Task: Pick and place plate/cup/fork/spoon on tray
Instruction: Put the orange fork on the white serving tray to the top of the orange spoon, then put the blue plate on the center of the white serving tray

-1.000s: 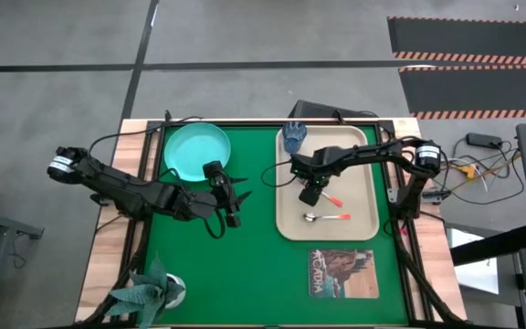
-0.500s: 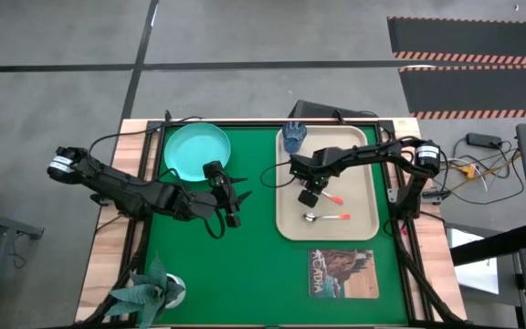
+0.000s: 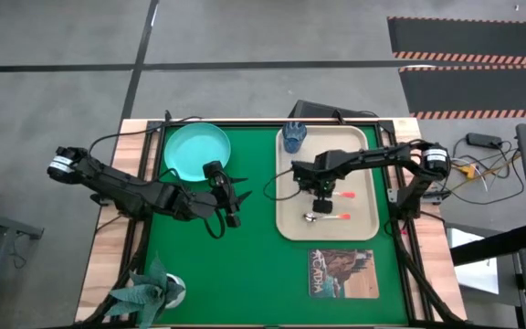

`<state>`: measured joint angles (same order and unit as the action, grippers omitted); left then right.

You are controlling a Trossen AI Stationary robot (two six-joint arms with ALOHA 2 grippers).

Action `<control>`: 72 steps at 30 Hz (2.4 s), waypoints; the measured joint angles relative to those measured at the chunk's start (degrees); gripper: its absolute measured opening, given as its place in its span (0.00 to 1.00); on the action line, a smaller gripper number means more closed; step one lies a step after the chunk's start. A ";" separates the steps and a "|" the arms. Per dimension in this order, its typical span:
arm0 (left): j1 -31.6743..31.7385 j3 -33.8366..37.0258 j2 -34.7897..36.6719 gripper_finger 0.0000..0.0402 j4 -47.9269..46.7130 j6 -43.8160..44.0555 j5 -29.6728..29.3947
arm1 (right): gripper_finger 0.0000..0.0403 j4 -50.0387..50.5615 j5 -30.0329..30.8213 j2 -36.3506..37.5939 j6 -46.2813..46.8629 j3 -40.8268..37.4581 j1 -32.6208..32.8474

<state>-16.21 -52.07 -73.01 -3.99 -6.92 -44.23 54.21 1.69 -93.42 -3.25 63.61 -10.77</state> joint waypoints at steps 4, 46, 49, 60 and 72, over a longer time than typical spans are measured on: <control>0.01 0.00 0.00 0.40 0.01 0.00 0.02 | 0.03 -0.16 -0.21 -0.28 -2.11 1.00 3.30; 0.01 0.00 -0.02 0.40 0.00 -0.02 0.01 | 0.03 -10.85 -0.17 -0.51 -0.27 -5.86 7.53; 0.00 0.00 -0.02 0.40 0.00 0.00 0.02 | 0.03 -10.86 -0.17 -0.51 0.46 -5.86 7.53; 0.02 0.00 -0.02 0.40 0.00 0.02 0.02 | 0.13 -10.88 0.05 -0.51 1.96 -5.88 7.51; 0.00 0.00 -0.02 0.40 0.00 0.48 0.02 | 0.28 -9.37 -0.21 4.96 4.01 -4.66 7.53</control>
<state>-16.21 -52.07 -73.03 -3.99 -6.44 -44.21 44.84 1.48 -88.46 0.76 58.96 -3.25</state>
